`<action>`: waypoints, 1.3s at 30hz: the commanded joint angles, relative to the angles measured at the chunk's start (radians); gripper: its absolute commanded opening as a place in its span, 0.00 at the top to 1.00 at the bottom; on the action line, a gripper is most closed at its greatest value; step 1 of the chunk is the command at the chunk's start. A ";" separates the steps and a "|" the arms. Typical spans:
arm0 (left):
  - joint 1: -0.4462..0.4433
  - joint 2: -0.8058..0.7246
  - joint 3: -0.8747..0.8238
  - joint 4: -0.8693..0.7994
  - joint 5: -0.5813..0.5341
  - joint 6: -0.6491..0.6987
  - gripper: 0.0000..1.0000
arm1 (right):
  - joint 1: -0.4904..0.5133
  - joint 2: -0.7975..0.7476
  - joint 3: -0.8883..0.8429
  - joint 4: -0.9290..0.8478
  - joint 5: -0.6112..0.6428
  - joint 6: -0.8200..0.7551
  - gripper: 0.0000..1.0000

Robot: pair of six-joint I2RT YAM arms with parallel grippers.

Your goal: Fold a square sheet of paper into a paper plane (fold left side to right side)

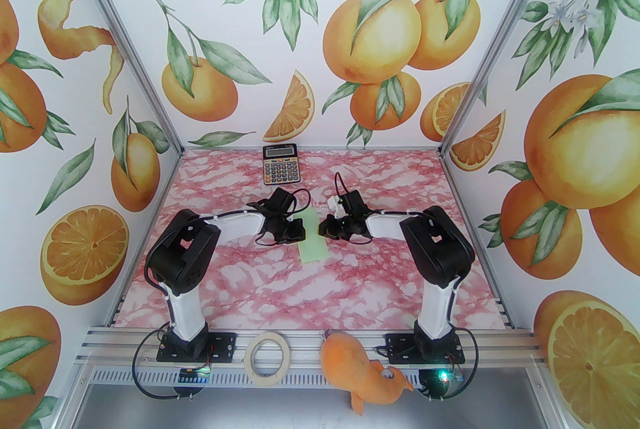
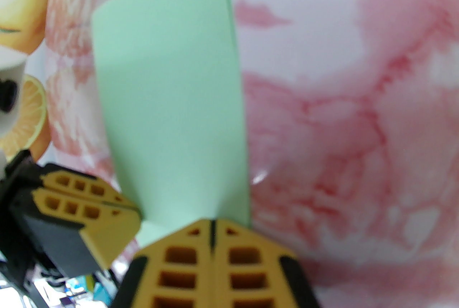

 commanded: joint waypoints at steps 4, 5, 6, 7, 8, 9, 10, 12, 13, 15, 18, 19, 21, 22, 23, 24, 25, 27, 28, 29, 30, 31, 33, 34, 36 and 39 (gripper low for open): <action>0.008 0.036 -0.033 0.000 -0.008 0.009 0.90 | 0.007 0.033 -0.017 -0.069 0.068 -0.013 1.00; 0.008 0.040 -0.037 0.005 -0.003 0.008 0.90 | 0.007 0.033 -0.018 -0.069 0.070 -0.013 1.00; 0.008 0.043 -0.041 0.009 -0.001 0.007 0.90 | 0.007 0.032 -0.018 -0.069 0.070 -0.014 1.00; 0.008 0.045 -0.047 0.015 0.000 0.005 0.91 | 0.007 0.033 -0.018 -0.069 0.070 -0.014 1.00; 0.009 0.047 -0.052 0.019 0.002 0.004 0.91 | 0.007 0.032 -0.020 -0.068 0.070 -0.015 1.00; 0.008 0.047 -0.053 0.019 0.005 0.004 0.91 | 0.007 0.032 -0.020 -0.068 0.070 -0.015 1.00; 0.008 0.044 -0.054 0.019 0.006 0.003 0.91 | 0.006 0.032 -0.020 -0.069 0.070 -0.015 1.00; 0.008 0.033 -0.052 0.020 0.014 0.003 0.91 | 0.006 0.030 -0.020 -0.070 0.070 -0.015 1.00; 0.009 0.023 -0.048 0.016 0.017 0.003 0.91 | 0.006 0.030 -0.022 -0.070 0.071 -0.015 1.00; 0.012 0.002 -0.034 0.013 0.025 0.005 0.90 | 0.006 0.030 -0.022 -0.070 0.072 -0.014 1.00; 0.016 -0.026 -0.007 0.023 0.052 0.005 0.87 | 0.007 0.029 -0.021 -0.070 0.072 -0.014 1.00; 0.021 -0.033 0.002 0.026 0.058 0.001 0.87 | 0.006 0.030 -0.021 -0.072 0.072 -0.014 1.00; 0.024 -0.036 0.024 0.028 0.066 -0.003 0.86 | 0.006 0.030 -0.019 -0.073 0.072 -0.014 1.00; 0.025 -0.035 0.035 0.029 0.071 -0.002 0.86 | 0.007 0.031 -0.017 -0.073 0.072 -0.015 1.00; 0.026 -0.032 0.041 0.030 0.074 -0.002 0.86 | 0.006 0.032 -0.019 -0.072 0.072 -0.014 1.00; 0.027 -0.029 0.047 0.028 0.074 -0.002 0.86 | 0.007 0.032 -0.018 -0.072 0.072 -0.014 1.00; 0.027 -0.027 0.051 0.028 0.076 0.000 0.86 | 0.006 0.032 -0.018 -0.072 0.072 -0.013 1.00; 0.039 -0.008 0.061 0.027 0.073 0.004 0.86 | 0.006 0.032 -0.018 -0.072 0.073 -0.013 1.00; 0.050 0.006 0.064 0.027 0.073 0.009 0.86 | 0.007 0.034 -0.018 -0.072 0.072 -0.013 1.00; 0.054 0.012 0.064 0.025 0.070 0.013 0.86 | 0.006 0.033 -0.019 -0.070 0.072 -0.013 1.00; 0.060 0.018 0.065 0.021 0.067 0.019 0.86 | 0.007 0.035 -0.019 -0.070 0.071 -0.013 1.00; 0.065 0.024 0.064 0.019 0.066 0.025 0.86 | 0.007 0.036 -0.019 -0.070 0.071 -0.013 1.00; 0.072 0.033 0.060 0.019 0.067 0.034 0.86 | 0.007 0.035 -0.018 -0.070 0.072 -0.013 1.00; 0.074 0.038 0.057 0.020 0.067 0.039 0.86 | 0.006 0.036 -0.017 -0.070 0.070 -0.013 1.00; 0.074 0.050 0.051 0.022 0.067 0.042 0.86 | 0.006 0.038 -0.015 -0.070 0.070 -0.013 1.00; 0.074 0.068 0.027 0.041 0.071 0.038 0.87 | 0.007 0.038 -0.013 -0.072 0.070 -0.013 1.00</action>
